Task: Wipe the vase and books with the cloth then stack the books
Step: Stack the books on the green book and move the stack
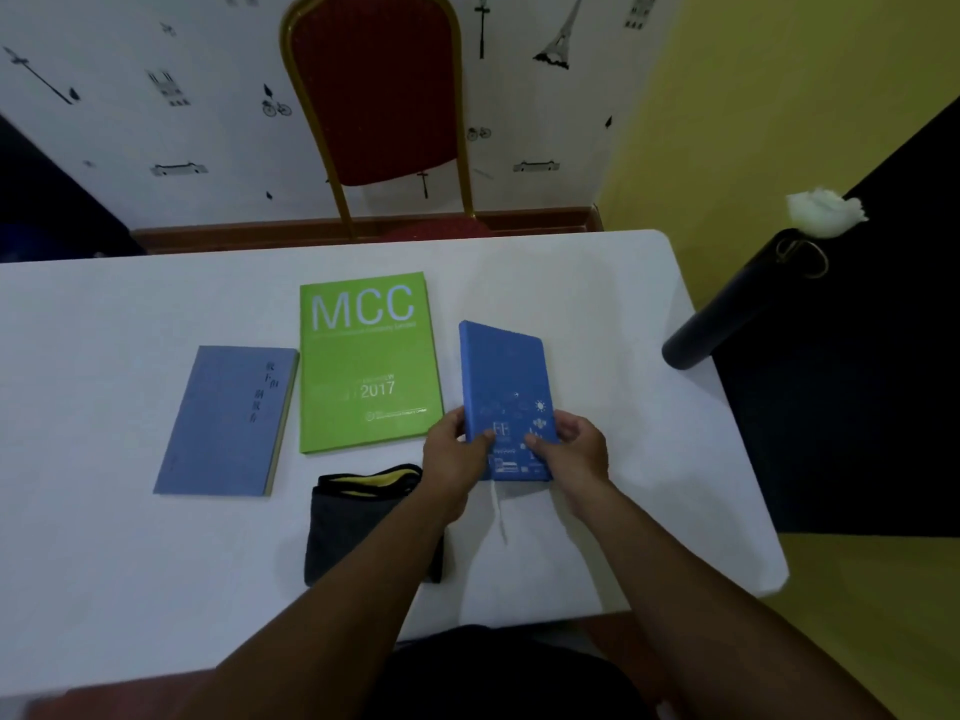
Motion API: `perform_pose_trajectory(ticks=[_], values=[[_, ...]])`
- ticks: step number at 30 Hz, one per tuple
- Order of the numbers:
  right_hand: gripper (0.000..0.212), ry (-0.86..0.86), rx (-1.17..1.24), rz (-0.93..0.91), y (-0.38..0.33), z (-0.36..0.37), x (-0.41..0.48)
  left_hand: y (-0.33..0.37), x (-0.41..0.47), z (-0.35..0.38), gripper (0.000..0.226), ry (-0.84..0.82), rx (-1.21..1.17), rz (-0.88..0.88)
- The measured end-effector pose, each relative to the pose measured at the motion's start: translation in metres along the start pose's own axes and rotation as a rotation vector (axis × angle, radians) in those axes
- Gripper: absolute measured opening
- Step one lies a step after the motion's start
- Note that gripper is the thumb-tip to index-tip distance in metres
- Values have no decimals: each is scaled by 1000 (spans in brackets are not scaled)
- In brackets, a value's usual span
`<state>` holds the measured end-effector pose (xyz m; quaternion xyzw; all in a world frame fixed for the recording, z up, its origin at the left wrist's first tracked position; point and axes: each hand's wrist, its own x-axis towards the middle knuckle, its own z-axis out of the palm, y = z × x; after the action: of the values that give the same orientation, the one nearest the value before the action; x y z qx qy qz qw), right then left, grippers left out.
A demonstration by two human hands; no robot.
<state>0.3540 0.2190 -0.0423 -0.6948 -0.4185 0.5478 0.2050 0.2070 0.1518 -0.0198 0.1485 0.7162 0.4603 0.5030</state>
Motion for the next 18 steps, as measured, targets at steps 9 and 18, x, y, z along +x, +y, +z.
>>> perform_pose_trajectory(ticks=[9, 18], values=[[56, -186, -16, -109, -34, 69, -16, 9, 16, -97, 36, -17, -126, 58], [34, -198, -283, -252, -72, 161, -23, 11, 59, -185, 32, 81, 418, 191]])
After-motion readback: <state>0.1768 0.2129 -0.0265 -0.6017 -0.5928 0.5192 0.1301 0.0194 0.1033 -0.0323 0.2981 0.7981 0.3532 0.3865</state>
